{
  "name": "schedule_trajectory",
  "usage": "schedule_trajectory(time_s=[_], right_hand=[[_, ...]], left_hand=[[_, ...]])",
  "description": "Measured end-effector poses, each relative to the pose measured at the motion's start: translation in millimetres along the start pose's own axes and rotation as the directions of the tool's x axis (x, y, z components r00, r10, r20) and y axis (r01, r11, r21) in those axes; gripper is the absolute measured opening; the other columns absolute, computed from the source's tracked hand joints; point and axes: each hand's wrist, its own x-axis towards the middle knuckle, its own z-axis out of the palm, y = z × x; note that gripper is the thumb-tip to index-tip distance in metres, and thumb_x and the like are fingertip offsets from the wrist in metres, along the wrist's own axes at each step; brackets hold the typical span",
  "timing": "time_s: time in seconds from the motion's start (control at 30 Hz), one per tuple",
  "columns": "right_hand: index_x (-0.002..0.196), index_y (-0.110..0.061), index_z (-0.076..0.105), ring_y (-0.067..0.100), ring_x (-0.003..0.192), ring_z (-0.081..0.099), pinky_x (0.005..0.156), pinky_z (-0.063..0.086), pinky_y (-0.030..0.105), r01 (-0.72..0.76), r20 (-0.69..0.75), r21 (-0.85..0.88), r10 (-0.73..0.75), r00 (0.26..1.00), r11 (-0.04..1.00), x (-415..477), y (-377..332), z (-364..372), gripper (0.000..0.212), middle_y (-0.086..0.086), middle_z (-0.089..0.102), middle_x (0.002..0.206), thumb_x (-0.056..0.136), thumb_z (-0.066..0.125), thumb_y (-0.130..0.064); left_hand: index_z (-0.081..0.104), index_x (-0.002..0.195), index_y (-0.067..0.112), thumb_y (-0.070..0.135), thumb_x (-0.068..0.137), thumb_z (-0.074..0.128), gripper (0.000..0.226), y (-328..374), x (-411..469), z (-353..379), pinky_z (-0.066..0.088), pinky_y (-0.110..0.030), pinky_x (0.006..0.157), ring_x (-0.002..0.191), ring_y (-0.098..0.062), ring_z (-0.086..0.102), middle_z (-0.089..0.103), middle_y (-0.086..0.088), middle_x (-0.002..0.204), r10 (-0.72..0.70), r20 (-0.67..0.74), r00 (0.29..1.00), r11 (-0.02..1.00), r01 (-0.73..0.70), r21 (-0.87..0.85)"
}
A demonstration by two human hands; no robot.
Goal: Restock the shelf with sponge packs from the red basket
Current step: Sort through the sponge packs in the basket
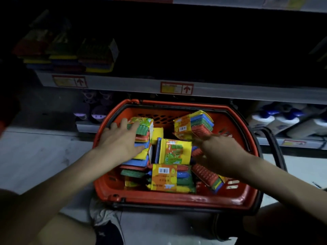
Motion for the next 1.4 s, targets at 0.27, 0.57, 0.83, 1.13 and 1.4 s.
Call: schedule_trajectory(time_s=[0.27, 0.57, 0.83, 1.13, 1.4], right_hand=[[0.154, -0.032, 0.028, 0.024, 0.121, 0.058, 0.099, 0.050, 0.040, 0.000, 0.210, 0.423, -0.098, 0.973, 0.906, -4.7, -36.4, 46.3, 0.084, -0.002, 0.050, 0.139, 0.086, 0.058, -0.072], [0.140, -0.032, 0.048, 0.011, 0.113, 0.057, 0.098, 0.053, 0.032, -0.095, 0.133, 0.684, 0.004, 0.991, 0.723, 0.7, -40.4, 56.2, 0.090, -0.008, 0.056, 0.128, 0.064, 0.091, -0.055], [0.151, -0.035, 0.029, 0.017, 0.125, 0.034, 0.102, 0.048, 0.044, 0.052, -0.016, 0.407, -0.050, 0.999, 0.912, -4.3, -26.9, 44.6, 0.110, -0.006, 0.032, 0.137, 0.061, 0.085, -0.065], [0.153, -0.025, 0.042, 0.012, 0.119, 0.056, 0.099, 0.049, 0.025, -0.006, 0.071, 0.529, -0.037, 0.997, 0.849, -5.0, -12.3, 30.2, 0.104, -0.004, 0.049, 0.138, 0.065, 0.088, -0.056], [0.141, -0.031, 0.044, 0.002, 0.095, 0.071, 0.085, 0.059, 0.026, -0.104, 0.089, 0.696, 0.059, 0.994, 0.711, -13.5, 13.7, 11.5, 0.094, -0.012, 0.072, 0.115, 0.063, 0.092, -0.051]], left_hand=[[0.026, 0.150, 0.020, 0.070, 0.090, 0.054, 0.084, 7.1, 5.2, 6.5, 0.048, -0.046, 0.091, 0.125, -0.037, 0.050, 0.039, -0.012, 0.142, -0.038, -0.049, 0.998, 0.997, 0.035, -0.065], [0.030, 0.136, 0.019, 0.071, 0.087, 0.058, 0.077, 8.0, 14.3, 12.0, 0.046, -0.040, 0.072, 0.104, -0.040, 0.064, 0.049, -0.015, 0.133, -0.092, -0.089, 0.992, 0.968, 0.068, -0.240], [0.030, 0.153, 0.030, 0.063, 0.079, 0.073, 0.092, 3.1, 11.2, 6.8, 0.052, -0.042, 0.087, 0.119, -0.032, 0.059, 0.040, -0.005, 0.144, -0.105, -0.024, 0.994, 0.915, 0.087, -0.393], [0.054, 0.121, 0.033, 0.070, 0.074, 0.062, 0.060, 6.5, 13.8, -7.4, 0.051, -0.039, 0.090, 0.105, -0.027, 0.061, 0.055, 0.000, 0.115, -0.142, 0.040, 0.989, 0.830, 0.141, -0.540], [0.065, 0.101, 0.015, 0.058, 0.095, 0.055, 0.045, 1.6, 14.4, -31.4, 0.059, -0.045, 0.081, 0.090, -0.025, 0.065, 0.068, -0.003, 0.103, -0.129, 0.082, 0.988, 0.662, 0.148, -0.735]])
